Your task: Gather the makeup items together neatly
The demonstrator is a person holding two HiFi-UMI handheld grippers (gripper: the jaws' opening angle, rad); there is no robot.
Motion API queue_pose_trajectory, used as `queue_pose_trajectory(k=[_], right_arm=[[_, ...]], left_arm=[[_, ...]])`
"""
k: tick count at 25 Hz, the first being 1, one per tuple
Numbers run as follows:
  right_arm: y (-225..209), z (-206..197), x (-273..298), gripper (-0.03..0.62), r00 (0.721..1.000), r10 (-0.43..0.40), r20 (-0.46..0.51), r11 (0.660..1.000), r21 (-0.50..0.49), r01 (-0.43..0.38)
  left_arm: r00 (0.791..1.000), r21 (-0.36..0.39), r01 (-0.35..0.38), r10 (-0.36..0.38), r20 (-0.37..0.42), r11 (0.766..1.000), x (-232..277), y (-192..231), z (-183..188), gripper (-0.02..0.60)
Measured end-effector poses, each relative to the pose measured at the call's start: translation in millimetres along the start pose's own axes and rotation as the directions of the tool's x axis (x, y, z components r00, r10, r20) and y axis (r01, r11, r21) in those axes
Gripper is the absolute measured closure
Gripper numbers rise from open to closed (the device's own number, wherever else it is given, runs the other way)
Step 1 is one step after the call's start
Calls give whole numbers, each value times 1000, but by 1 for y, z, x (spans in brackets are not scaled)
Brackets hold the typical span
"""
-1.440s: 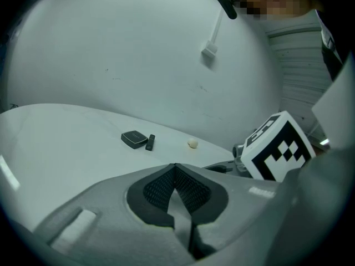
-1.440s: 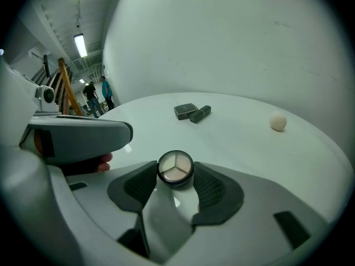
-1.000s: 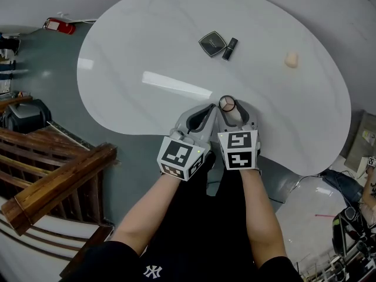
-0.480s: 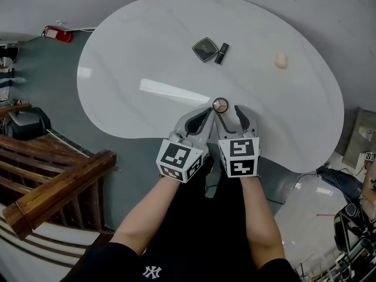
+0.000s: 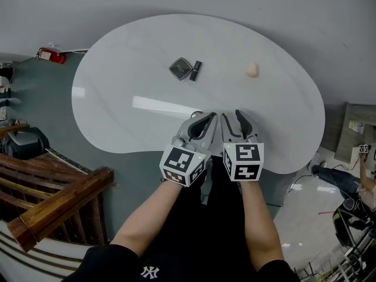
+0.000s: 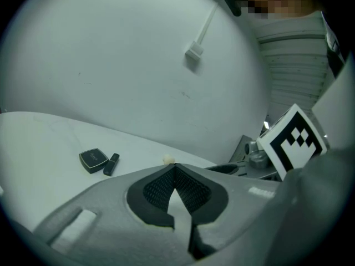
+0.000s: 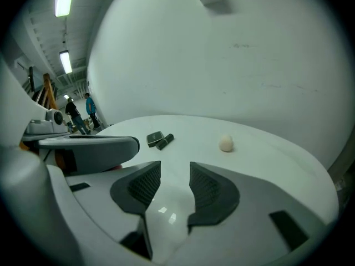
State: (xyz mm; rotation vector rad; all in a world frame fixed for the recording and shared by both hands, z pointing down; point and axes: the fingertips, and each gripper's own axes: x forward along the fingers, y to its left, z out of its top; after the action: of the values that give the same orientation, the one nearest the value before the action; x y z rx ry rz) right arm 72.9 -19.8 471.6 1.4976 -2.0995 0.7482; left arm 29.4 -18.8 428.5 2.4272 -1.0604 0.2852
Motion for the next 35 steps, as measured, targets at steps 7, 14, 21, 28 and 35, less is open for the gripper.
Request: queue_pose_trajectory(k=[7, 14, 21, 28, 35], right_arm=[[-61, 19, 6, 428, 1000, -22, 16, 999, 49, 21], [-112, 31, 36, 428, 1000, -13, 2, 995, 97, 12], [-138, 35, 71, 419, 999, 19, -34, 987, 160, -13], [-144, 32, 95, 393, 997, 39, -64, 982, 188, -27], [-148, 30, 107, 391, 996, 47, -79, 979, 203, -30]], left_arm=[[1000, 8, 14, -14, -16, 1000, 54, -21, 12, 574], [999, -9, -4, 3, -45, 1000, 102, -20, 13, 574], [997, -24, -34, 33, -65, 999, 131, -8, 13, 574], [995, -34, -58, 55, -86, 998, 143, 6, 9, 574], [993, -40, -69, 65, -94, 997, 150, 10, 7, 574]])
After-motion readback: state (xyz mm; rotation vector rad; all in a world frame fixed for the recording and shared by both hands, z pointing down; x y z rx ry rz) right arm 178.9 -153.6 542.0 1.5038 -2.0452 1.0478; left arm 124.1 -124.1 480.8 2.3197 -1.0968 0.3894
